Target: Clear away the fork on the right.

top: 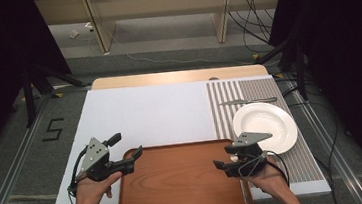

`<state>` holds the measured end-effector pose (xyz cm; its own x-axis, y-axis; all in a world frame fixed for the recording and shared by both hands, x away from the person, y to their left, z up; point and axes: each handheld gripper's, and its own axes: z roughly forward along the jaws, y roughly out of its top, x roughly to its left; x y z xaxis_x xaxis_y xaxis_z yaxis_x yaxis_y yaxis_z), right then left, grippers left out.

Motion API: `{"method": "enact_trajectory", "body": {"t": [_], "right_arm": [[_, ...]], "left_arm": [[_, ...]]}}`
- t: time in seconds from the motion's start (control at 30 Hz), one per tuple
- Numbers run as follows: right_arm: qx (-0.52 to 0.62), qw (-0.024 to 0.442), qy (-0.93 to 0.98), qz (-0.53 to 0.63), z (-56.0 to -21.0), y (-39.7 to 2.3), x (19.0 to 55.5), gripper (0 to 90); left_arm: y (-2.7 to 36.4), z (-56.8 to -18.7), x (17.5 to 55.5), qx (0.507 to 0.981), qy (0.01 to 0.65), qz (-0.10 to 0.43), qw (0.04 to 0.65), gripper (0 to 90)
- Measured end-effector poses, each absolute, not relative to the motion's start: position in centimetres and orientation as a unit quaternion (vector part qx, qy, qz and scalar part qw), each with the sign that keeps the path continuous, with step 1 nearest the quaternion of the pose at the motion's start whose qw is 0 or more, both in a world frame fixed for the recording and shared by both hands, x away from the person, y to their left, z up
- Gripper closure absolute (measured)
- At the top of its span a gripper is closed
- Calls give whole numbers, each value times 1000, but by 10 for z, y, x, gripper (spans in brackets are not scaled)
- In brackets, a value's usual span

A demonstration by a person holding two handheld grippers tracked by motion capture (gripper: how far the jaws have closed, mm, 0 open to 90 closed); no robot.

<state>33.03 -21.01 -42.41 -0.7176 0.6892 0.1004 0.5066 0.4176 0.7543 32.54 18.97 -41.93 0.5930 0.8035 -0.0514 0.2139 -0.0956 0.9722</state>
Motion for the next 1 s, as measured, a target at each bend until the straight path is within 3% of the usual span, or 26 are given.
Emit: {"method": "enact_trajectory", "body": {"t": [1.0], "right_arm": [[346,197,761,513,-403,-220,310,276]], "left_arm": [[187,-421,325,700,363,254,560,171]]}}
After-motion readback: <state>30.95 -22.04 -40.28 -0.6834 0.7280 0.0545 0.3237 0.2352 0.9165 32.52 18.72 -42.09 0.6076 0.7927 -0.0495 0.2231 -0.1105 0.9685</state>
